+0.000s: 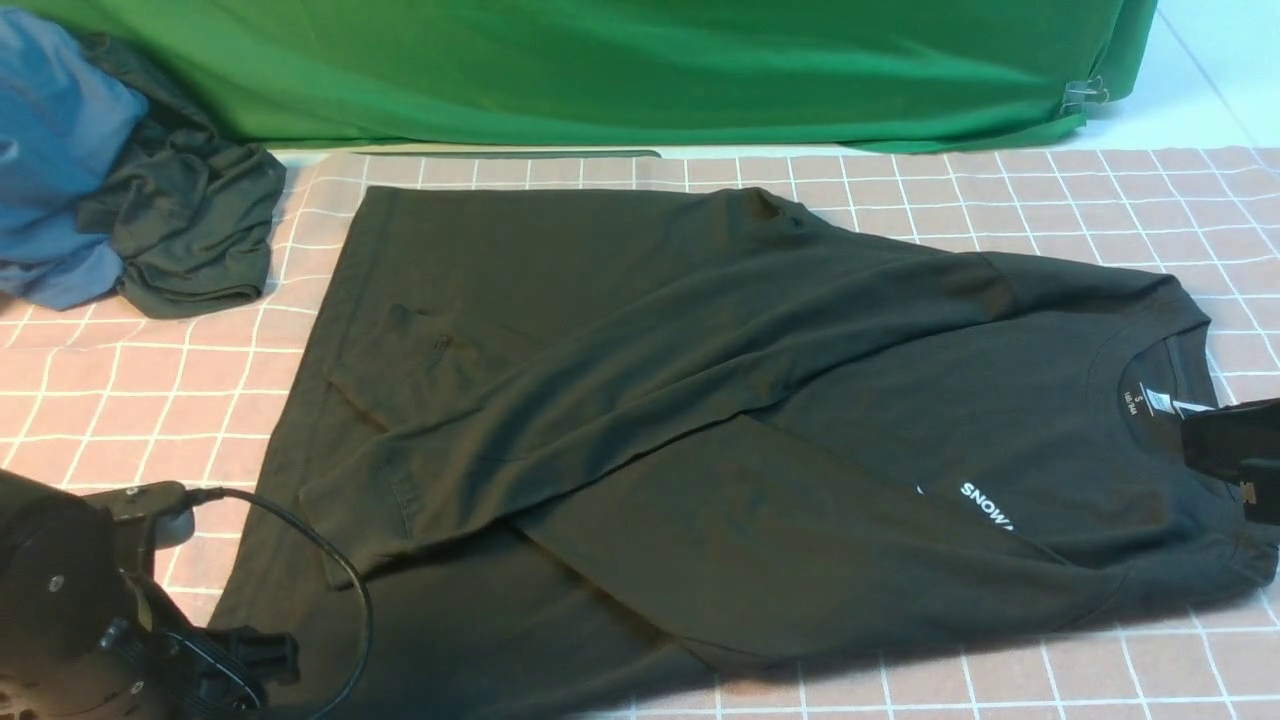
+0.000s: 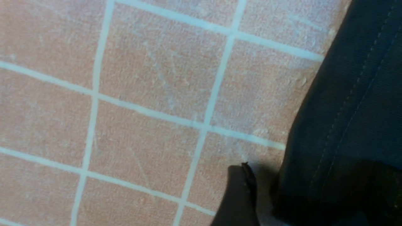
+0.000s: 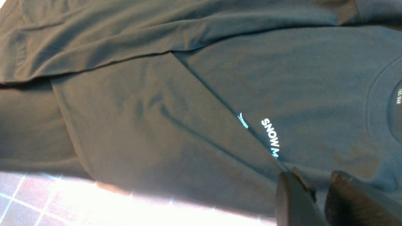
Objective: Fold a long-sleeved shirt over a pink coffee tablecloth.
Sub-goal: 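Grasp the near edge of the shirt at its hem and shoulder corners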
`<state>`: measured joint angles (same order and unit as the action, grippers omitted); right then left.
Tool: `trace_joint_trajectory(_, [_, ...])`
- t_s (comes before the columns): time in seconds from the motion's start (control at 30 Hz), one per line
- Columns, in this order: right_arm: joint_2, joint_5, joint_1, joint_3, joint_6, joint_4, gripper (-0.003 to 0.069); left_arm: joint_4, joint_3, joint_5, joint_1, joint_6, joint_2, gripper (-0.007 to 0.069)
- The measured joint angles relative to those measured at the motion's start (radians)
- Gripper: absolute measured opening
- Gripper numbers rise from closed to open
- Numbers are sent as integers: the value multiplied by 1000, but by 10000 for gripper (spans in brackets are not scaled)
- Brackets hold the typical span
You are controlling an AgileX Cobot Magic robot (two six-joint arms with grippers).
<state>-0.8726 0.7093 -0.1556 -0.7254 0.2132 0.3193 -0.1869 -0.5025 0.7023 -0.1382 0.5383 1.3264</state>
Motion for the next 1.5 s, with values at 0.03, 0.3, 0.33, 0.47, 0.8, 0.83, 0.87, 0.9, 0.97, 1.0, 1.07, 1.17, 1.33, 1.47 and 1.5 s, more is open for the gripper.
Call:
trace_joint_trajectory(0.03, [0, 0, 0, 0, 0, 0, 197, 7, 0, -1, 0, 0, 0, 457])
trace_joint_trajectory(0.3, [0, 1, 0, 0, 0, 0, 197, 49, 1, 16, 0, -50, 0, 72])
trace_joint_trajectory(0.33, [0, 9, 0, 0, 0, 0, 197, 50, -1, 31, 0, -51, 0, 42])
trace_joint_trajectory(0.47, [-11, 134, 0, -32, -12, -6, 197, 50, -47, 124, 0, -52, -15, 31])
trace_joint_trajectory(0.8, [-203, 353, 0, -100, -117, -109, 200, 52, -98, 201, 0, -51, -187, 31])
trace_joint_trajectory(0.83, [-223, 353, 0, -100, -128, -116, 204, 53, -98, 206, 0, -51, -202, 31])
trace_joint_trajectory(0.87, [-266, 351, 0, -100, -148, -121, 225, 54, -98, 214, 0, -51, -229, 31])
trace_joint_trajectory(0.9, [-297, 347, 0, -100, -156, -121, 246, 54, -98, 215, 0, -51, -243, 31])
trace_joint_trajectory(0.97, [-357, 328, -7, -100, -163, -118, 307, 56, -98, 215, 0, -51, -279, 31])
trace_joint_trajectory(1.0, [-369, 327, -10, -98, -164, -117, 321, 56, -98, 215, 0, -51, -282, 31])
trace_joint_trajectory(1.07, [-449, 297, -26, -91, -166, -116, 421, 59, -98, 213, 0, -51, -313, 31])
trace_joint_trajectory(1.17, [-519, 247, -30, -74, -194, -113, 519, 61, -98, 208, 0, -51, -324, 31])
trace_joint_trajectory(1.33, [-617, 141, -30, -58, -221, -111, 603, 61, -98, 204, 0, -51, -325, 31])
trace_joint_trajectory(1.47, [-693, 57, -30, -56, -234, -104, 591, 61, -98, 179, 0, -51, -325, 31])
trace_joint_trajectory(1.5, [-705, 39, -30, -56, -234, -99, 589, 61, -98, 174, 0, -51, -325, 31])
